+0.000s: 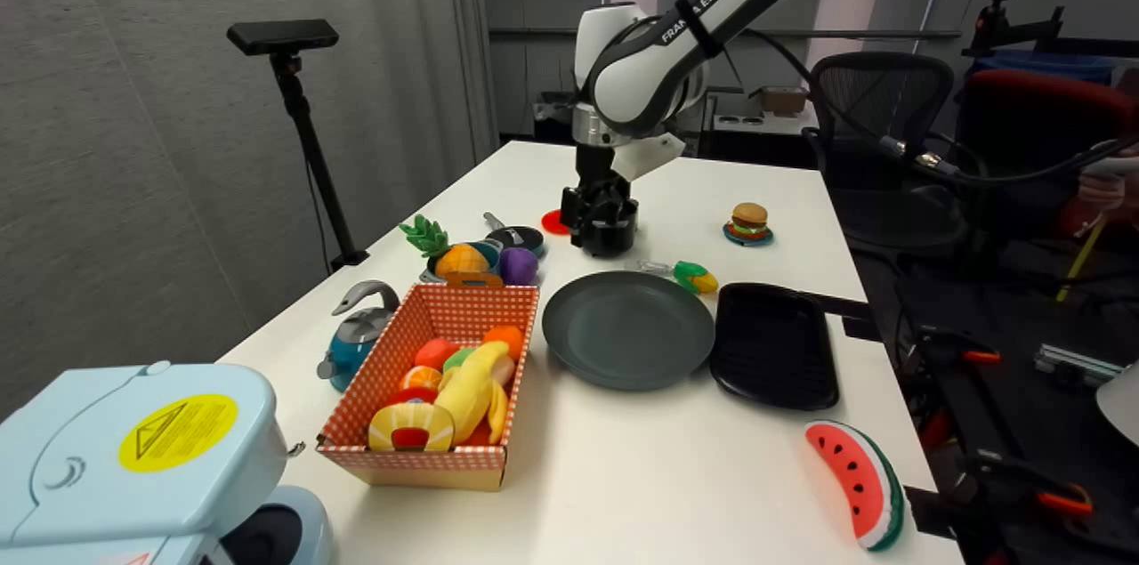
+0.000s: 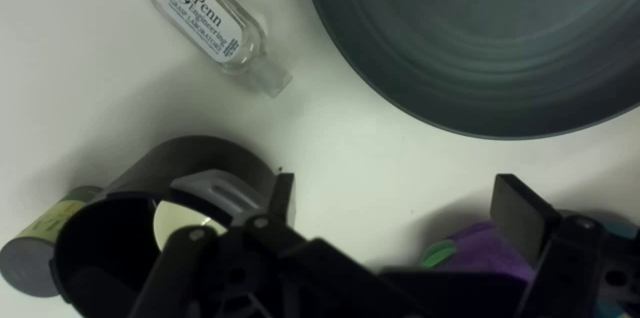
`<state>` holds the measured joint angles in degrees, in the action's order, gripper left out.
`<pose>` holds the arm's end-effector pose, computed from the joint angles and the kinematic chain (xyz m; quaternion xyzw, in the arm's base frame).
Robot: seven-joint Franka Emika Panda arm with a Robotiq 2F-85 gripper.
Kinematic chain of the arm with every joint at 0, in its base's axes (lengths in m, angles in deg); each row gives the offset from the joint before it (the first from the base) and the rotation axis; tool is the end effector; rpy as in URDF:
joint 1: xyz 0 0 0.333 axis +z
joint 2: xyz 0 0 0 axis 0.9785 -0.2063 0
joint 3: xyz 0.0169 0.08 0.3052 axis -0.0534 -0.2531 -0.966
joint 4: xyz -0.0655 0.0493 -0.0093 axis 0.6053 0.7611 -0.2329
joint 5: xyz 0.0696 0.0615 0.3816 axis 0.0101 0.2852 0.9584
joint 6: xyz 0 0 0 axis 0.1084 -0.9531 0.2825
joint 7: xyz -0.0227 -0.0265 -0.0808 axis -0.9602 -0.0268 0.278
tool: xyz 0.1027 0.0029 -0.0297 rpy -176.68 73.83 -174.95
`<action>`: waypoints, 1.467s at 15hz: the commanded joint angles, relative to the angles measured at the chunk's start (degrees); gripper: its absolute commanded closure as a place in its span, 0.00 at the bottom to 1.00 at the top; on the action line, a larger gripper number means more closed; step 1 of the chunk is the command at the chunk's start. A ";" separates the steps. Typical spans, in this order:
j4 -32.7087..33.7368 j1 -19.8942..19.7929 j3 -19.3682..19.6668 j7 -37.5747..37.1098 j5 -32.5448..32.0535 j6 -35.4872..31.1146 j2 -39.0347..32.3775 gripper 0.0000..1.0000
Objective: Put the white bowl in the black pot then place the plate over the pot
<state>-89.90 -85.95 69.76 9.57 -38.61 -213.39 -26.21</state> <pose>0.6808 -0.1531 0.2084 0.9811 -0.1907 0.0333 0.0039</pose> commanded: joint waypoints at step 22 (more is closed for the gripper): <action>-16.57 -1.73 -0.65 9.01 -0.29 -10.96 5.59 0.00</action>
<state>-103.87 -86.55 69.79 16.75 -38.61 -221.23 -21.73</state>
